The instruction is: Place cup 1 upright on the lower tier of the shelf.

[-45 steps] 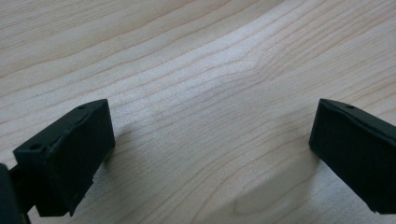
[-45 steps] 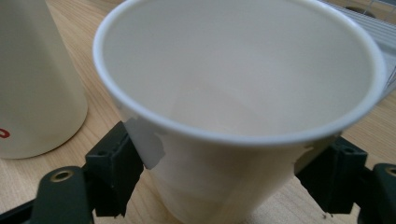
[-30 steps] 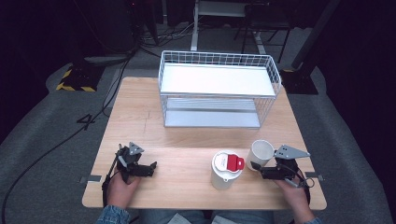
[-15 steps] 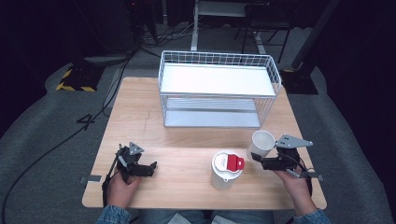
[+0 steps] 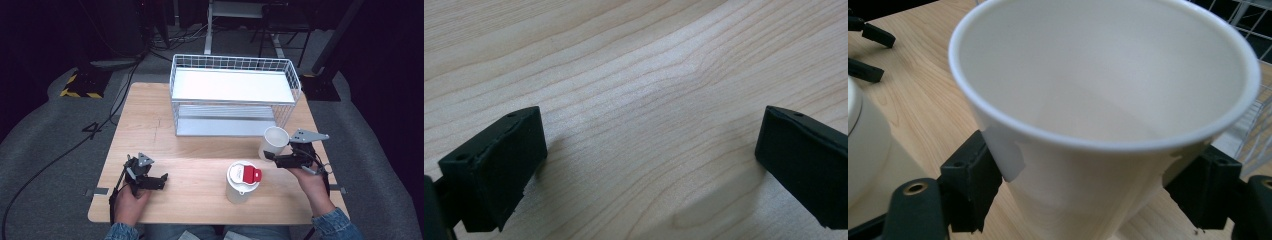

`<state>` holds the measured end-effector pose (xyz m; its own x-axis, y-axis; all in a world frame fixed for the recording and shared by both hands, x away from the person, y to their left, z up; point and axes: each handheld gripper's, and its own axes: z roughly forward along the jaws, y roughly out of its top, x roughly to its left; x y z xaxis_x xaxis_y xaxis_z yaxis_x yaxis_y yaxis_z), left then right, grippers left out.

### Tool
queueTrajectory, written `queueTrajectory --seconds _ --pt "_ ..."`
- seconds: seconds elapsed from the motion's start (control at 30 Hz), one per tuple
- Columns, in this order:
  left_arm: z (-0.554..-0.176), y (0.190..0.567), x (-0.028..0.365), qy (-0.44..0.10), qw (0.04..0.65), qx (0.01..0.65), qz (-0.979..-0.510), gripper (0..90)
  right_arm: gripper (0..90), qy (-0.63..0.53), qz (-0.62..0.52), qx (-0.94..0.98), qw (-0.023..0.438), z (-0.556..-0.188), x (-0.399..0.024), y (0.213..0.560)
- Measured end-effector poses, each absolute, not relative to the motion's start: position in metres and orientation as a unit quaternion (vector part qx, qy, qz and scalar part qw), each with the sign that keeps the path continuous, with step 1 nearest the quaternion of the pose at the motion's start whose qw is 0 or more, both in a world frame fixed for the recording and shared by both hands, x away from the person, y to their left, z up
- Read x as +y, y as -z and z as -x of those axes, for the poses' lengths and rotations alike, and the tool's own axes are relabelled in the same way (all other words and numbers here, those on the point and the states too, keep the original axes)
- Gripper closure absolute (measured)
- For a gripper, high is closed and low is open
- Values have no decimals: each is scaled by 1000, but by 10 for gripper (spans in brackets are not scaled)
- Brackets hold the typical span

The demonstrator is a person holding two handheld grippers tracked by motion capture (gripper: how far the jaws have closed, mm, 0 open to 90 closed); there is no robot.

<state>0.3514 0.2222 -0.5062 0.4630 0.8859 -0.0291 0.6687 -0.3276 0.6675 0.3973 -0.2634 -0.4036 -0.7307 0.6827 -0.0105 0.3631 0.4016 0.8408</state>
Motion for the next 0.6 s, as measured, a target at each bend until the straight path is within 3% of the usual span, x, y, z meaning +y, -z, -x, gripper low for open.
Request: queueTrajectory --seconds 0.6 --pt "-354 506 222 -175 313 492 -793 6 231 -447 -313 820 172 -434 -237 389"
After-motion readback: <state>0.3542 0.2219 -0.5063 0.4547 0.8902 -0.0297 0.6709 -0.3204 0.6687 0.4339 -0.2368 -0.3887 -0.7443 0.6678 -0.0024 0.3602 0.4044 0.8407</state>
